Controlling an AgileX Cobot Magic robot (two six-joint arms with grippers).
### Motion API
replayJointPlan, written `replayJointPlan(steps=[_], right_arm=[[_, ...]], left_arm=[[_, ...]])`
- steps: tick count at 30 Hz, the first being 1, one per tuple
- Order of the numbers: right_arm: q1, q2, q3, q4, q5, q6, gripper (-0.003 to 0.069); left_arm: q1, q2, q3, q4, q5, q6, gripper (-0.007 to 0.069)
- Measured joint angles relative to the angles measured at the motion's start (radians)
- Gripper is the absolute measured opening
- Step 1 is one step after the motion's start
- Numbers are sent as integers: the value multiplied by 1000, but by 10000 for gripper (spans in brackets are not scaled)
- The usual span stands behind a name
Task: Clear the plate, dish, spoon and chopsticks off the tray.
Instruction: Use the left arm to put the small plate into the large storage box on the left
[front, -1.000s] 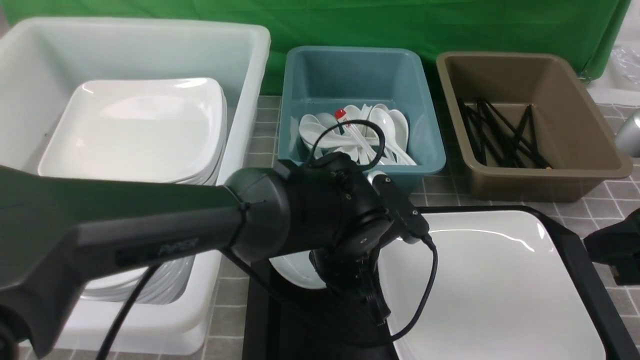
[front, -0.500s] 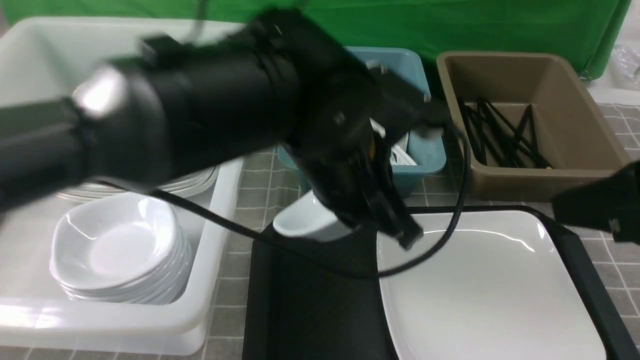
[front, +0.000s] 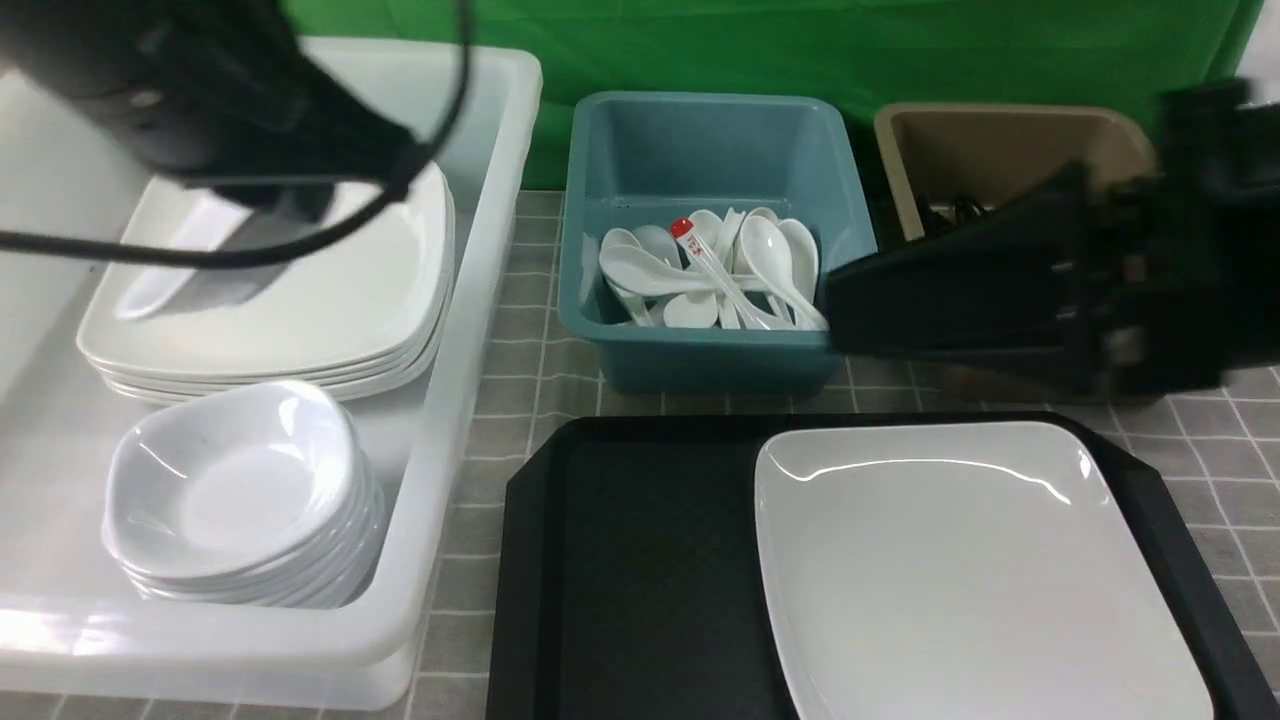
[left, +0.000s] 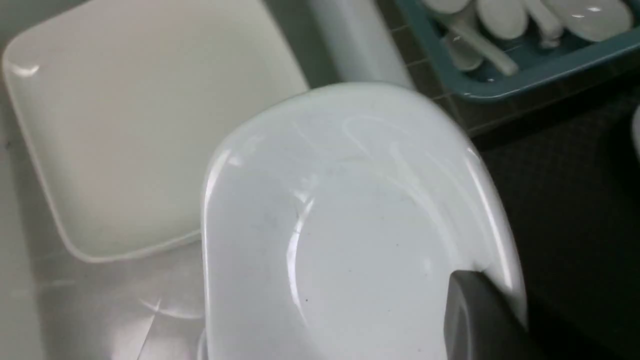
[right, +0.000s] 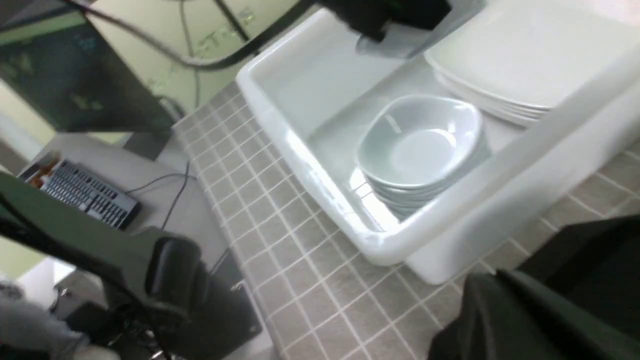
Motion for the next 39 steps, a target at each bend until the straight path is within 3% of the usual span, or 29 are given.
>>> replayJointPlan(steps=[6, 14, 18, 21, 22, 24, 25, 28, 37, 39], right_arm=[[199, 171, -128, -107, -57, 39, 21], [238, 248, -191, -162, -93, 74, 21], [238, 248, -228, -203, -101, 95, 21], [238, 248, -258, -272, -85, 150, 21], [238, 248, -259, -278, -82, 163, 21], [229, 248, -280, -372, -39, 248, 21], [225, 248, -284, -379, -35, 253, 21], [170, 248, -330, -478, 59, 313, 21], [15, 218, -394, -510, 259, 321, 31], [-37, 180, -394, -537, 293, 321, 34]], left_arm=[[77, -13, 196, -18, -8, -23, 29], [78, -11, 349, -42, -150, -23, 39], [78, -11, 373, -44, -182, -23, 113], [78, -11, 375, -44, -183, -23, 241], [78, -11, 375, -44, -183, -23, 241], [78, -17, 373, -44, -176, -23, 353], [78, -18, 373, -45, -175, -21, 360], [78, -41, 330, -47, -143, -6, 478], [78, -82, 239, -86, -143, 4, 519], [76, -78, 234, -195, -167, 20, 473]])
